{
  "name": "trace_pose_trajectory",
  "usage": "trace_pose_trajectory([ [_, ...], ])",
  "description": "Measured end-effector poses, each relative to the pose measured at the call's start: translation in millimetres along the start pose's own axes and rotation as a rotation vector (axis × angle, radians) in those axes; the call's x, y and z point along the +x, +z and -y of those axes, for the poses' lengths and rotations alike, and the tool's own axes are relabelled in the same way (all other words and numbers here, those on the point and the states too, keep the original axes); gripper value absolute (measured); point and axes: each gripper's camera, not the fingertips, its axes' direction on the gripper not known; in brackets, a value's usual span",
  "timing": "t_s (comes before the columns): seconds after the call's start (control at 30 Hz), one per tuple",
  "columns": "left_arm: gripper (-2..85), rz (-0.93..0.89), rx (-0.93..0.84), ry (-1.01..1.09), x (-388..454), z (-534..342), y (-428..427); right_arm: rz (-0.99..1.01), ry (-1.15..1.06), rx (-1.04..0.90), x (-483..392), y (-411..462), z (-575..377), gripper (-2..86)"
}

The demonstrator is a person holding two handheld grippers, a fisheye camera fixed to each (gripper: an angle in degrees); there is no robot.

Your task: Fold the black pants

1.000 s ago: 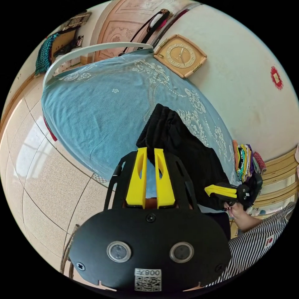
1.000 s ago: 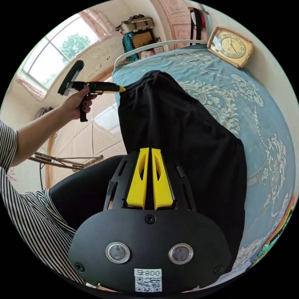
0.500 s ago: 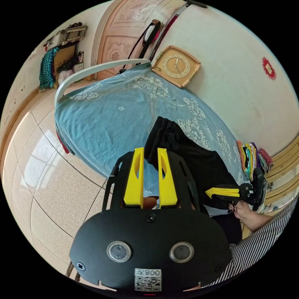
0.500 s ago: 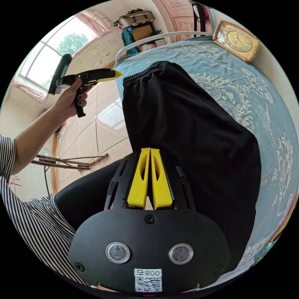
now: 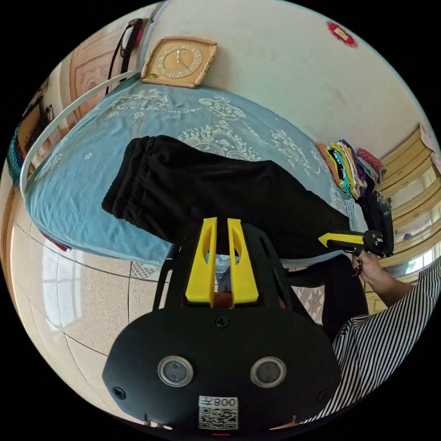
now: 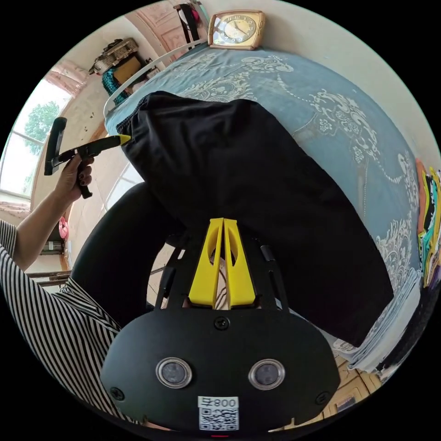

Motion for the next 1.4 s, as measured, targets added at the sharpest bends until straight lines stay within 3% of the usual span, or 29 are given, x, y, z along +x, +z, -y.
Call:
trace_pose_trajectory([
  [0.17, 2.1, 0.039, -0.196, 0.133, 42, 8, 101, -0.015, 0.059, 0.000, 17, 14, -48, 0.2],
  [0.43, 0.6, -0.006, -0.213, 0.264, 85, 26, 172, -0.082, 0.066, 0.041, 15, -10, -81, 0.2],
  [0.53, 0.5, 0.008, -0.412, 0.287, 97, 26, 246, -0.014, 0.163, 0.004, 43, 1, -106, 0.2],
  [0.63, 0.4, -0.022, -0.328, 0.278, 109, 34, 269, 0.098, 0.237, 0.053, 64, -14, -124, 0.2],
  [0.8, 0.4, -0.042, -0.252, 0.385, 153, 87, 347, 0.042, 0.286, 0.202, 93, -52, -148, 0.2],
  [1.07, 0.1, 0.059, -0.368, 0.460, 189, 147, 516, 0.019, 0.323, 0.082, 121, -31, -179, 0.2],
  [1.4, 0.5, 0.017, -0.344, 0.420, 184, 137, 621, 0.093, 0.395, 0.085, 140, -46, -220, 0.3],
])
